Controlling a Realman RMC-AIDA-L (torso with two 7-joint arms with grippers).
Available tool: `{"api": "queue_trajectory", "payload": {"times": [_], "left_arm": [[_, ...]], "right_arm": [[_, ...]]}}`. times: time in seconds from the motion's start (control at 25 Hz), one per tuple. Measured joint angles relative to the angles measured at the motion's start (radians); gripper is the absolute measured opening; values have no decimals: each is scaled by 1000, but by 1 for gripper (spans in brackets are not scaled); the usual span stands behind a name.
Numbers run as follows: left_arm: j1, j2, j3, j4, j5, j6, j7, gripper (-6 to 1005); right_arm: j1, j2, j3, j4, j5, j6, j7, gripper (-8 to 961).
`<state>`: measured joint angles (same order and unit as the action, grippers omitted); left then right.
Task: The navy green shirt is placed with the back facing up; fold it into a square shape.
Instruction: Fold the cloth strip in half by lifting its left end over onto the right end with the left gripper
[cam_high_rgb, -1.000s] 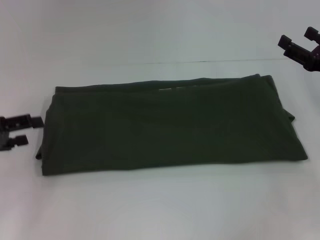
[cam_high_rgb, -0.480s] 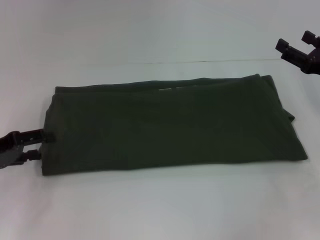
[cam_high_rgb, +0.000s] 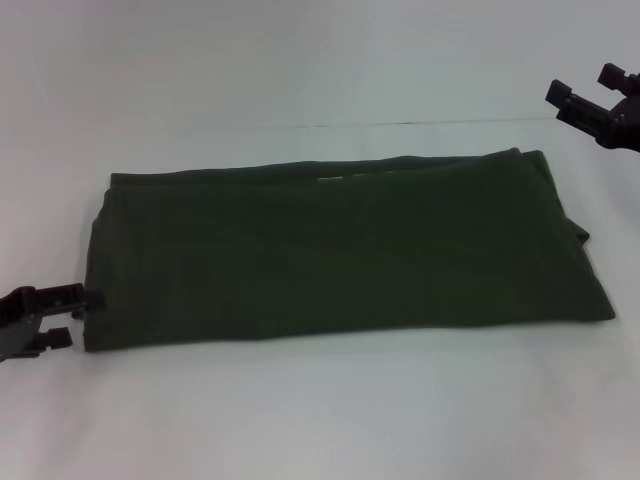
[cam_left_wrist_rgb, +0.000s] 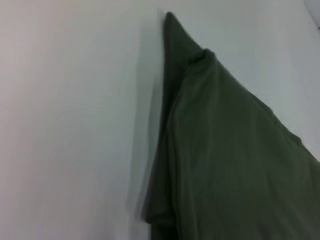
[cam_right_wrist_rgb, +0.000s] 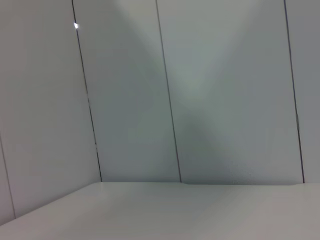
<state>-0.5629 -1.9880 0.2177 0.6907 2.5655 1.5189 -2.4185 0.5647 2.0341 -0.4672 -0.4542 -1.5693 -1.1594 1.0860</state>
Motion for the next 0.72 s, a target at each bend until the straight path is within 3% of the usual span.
{"api": "queue_trajectory", "payload": {"times": [0.72], "left_arm": [[-7, -2, 4, -87, -4, -115, -13, 875]], "right_arm": [[2, 9, -1, -2, 0, 0, -6, 924]]}}
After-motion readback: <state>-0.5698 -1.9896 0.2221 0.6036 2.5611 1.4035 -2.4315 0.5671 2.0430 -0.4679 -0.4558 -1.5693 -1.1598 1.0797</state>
